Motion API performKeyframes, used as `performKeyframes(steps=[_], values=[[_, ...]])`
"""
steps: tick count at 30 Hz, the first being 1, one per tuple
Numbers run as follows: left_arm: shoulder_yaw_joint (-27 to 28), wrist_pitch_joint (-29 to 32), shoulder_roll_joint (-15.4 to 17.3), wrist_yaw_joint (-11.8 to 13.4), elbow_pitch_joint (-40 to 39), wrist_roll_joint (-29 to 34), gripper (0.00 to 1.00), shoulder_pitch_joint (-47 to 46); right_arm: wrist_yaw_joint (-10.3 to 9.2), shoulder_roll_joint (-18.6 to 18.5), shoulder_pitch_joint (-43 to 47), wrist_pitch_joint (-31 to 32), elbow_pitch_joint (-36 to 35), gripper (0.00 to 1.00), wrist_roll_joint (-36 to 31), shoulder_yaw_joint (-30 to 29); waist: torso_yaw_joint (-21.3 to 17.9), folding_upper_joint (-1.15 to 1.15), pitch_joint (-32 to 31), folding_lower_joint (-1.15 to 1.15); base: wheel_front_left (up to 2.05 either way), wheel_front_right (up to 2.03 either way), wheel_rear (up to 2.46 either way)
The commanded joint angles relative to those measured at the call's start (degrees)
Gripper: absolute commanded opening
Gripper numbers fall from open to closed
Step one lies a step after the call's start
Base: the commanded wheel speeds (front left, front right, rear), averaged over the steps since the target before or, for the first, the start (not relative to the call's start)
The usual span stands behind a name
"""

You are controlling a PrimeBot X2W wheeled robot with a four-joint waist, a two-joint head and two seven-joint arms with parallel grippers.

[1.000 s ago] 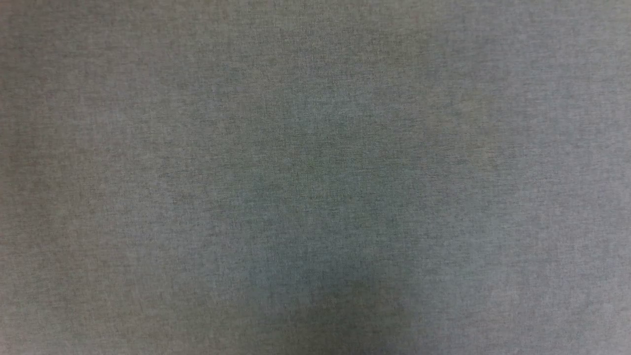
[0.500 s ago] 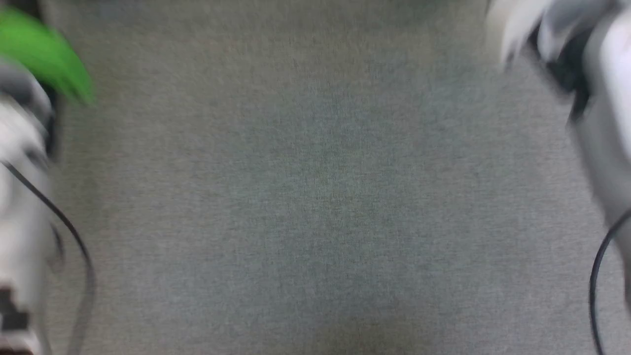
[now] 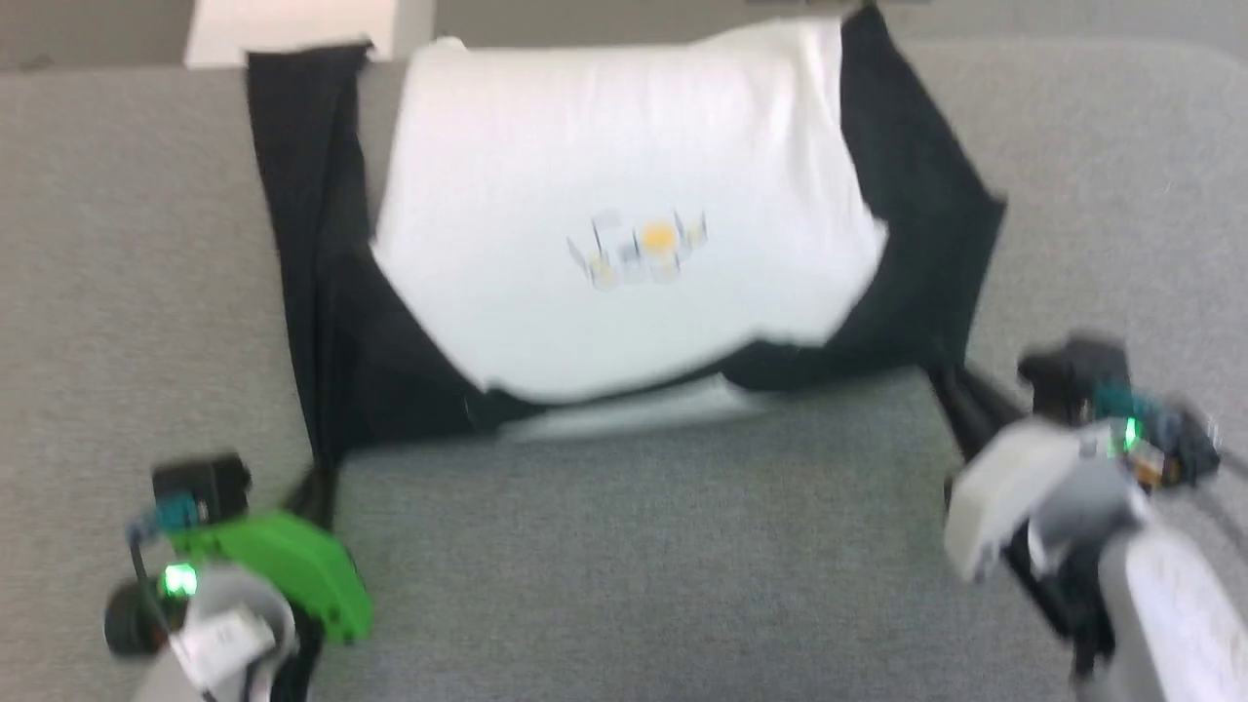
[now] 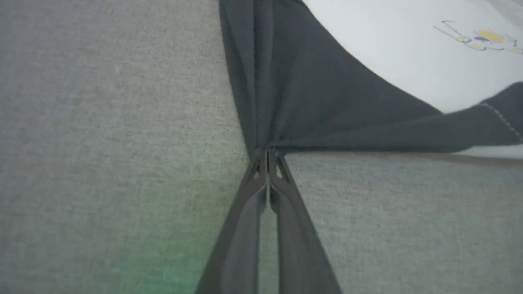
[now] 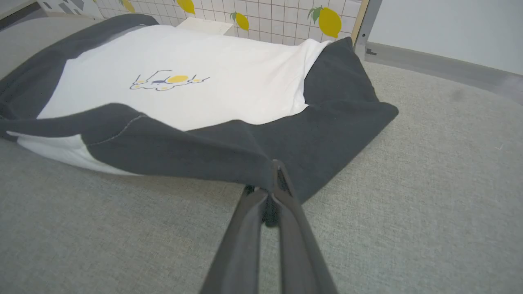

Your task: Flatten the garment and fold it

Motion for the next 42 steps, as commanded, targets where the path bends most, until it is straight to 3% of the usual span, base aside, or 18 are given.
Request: performKeyframes(steps=[1,11,18,19,20,21,26,33,38,42], values=[[0.39,0.83,0.46,1.21,-0.49,-0.44,0.0,2.99,-0.13,0.62,2.47,1.05,-1.61,0.0,-0.39,-1.33,1.61,0.59,-4.17,0.01,0.0,0.0,0.0],[-1.53,6.39,1.79,4.76,-7.95,-0.01,0.0,16.77,-0.13,6.51,21.26,14.4,-11.74,0.0,-1.98,-7.2,1.54,0.59,-7.99,0.01,0.0,0.0,0.0],[-3.16,6.75,0.4,6.52,-9.16,0.34,0.01,21.22,-0.13,7.6,26.11,17.38,-10.85,0.0,-1.79,-7.1,1.49,0.59,-8.64,0.01,0.0,0.0,0.0],[-3.43,6.49,0.1,6.49,-9.05,0.37,0.36,21.31,-0.13,7.68,26.27,16.98,-10.29,0.19,-1.73,-7.03,1.61,0.59,-8.84,0.01,0.0,0.0,0.0],[-3.76,6.23,-0.38,6.35,-8.87,0.18,0.82,21.41,-0.13,7.75,26.58,16.71,-9.46,0.49,-1.66,-6.8,1.76,0.59,-9.08,0.01,0.0,0.0,0.0],[-4.18,6.02,-0.73,6.0,-8.72,0.01,1.0,21.46,-0.13,7.81,26.8,16.38,-8.76,1.0,-1.57,-6.69,1.88,0.59,-9.33,0.01,0.0,0.0,0.0],[-5.08,4.64,-1.8,4.68,-8.55,-0.83,1.0,21.68,-0.13,7.96,27.91,14.91,-6.98,1.0,-1.34,-6.97,2.49,0.59,-10.62,0.01,0.0,0.0,0.0],[-2.18,0.17,-1.55,5.58,-11.93,-0.98,1.0,22.28,-0.13,8.31,29.74,12.17,-9.6,1.0,-2.5,-11.68,3.01,0.59,-12.01,0.01,0.0,0.0,0.0],[0.57,-6.03,-0.44,5.92,-12.86,1.16,1.0,19.54,-0.13,8.67,27.26,3.55,-11.76,1.0,-3.1,-15.81,2.84,0.59,-12.21,0.01,0.0,0.0,0.0],[0.74,-10.17,0.56,5.99,-10.74,4.51,1.0,14.54,-0.13,8.76,23.86,-4.64,-10.5,1.0,0.13,-18.67,2.43,0.59,-11.09,0.01,0.0,0.0,0.0]])
